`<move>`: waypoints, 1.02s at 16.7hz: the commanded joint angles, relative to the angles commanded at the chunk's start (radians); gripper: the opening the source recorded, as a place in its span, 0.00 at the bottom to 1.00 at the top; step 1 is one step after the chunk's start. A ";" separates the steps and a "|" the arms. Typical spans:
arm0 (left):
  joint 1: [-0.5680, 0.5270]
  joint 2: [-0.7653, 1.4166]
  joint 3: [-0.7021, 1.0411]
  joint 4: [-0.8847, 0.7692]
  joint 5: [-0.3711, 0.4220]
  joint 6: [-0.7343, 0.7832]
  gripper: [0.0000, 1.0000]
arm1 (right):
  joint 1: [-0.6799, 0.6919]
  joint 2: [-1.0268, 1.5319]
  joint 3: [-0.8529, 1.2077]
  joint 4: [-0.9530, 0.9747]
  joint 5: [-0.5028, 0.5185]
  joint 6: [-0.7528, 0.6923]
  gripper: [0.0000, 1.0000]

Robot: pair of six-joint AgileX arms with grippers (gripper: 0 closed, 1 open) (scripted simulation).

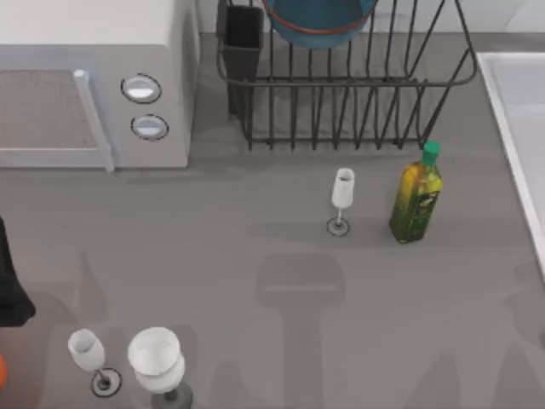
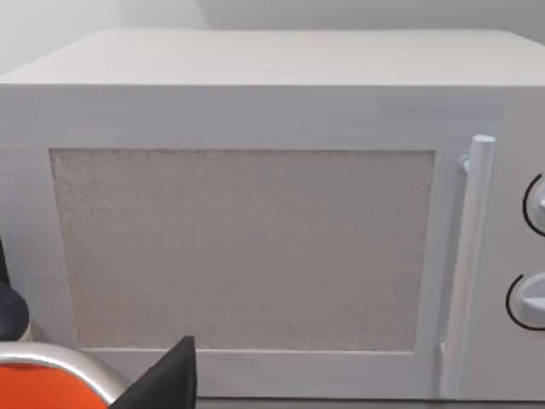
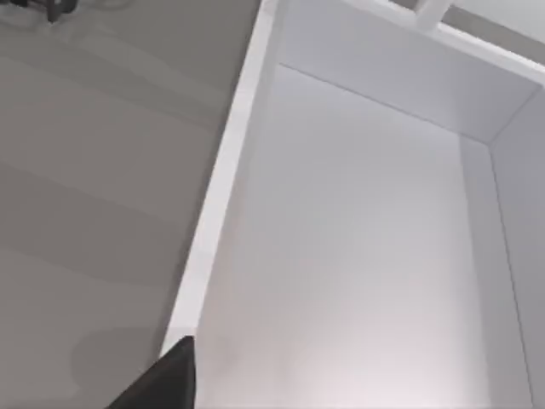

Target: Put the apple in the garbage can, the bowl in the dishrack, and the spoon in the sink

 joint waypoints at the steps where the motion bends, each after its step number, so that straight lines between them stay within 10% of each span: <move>1: 0.000 0.000 0.000 0.000 0.000 0.000 1.00 | -0.009 0.092 0.052 -0.064 0.000 -0.089 1.00; 10: 0.000 0.000 0.000 0.000 0.000 0.000 1.00 | -0.082 0.821 0.492 -0.595 -0.001 -0.794 1.00; 17: 0.000 0.000 0.000 0.000 0.000 0.000 1.00 | -0.102 1.015 0.622 -0.741 -0.005 -0.987 1.00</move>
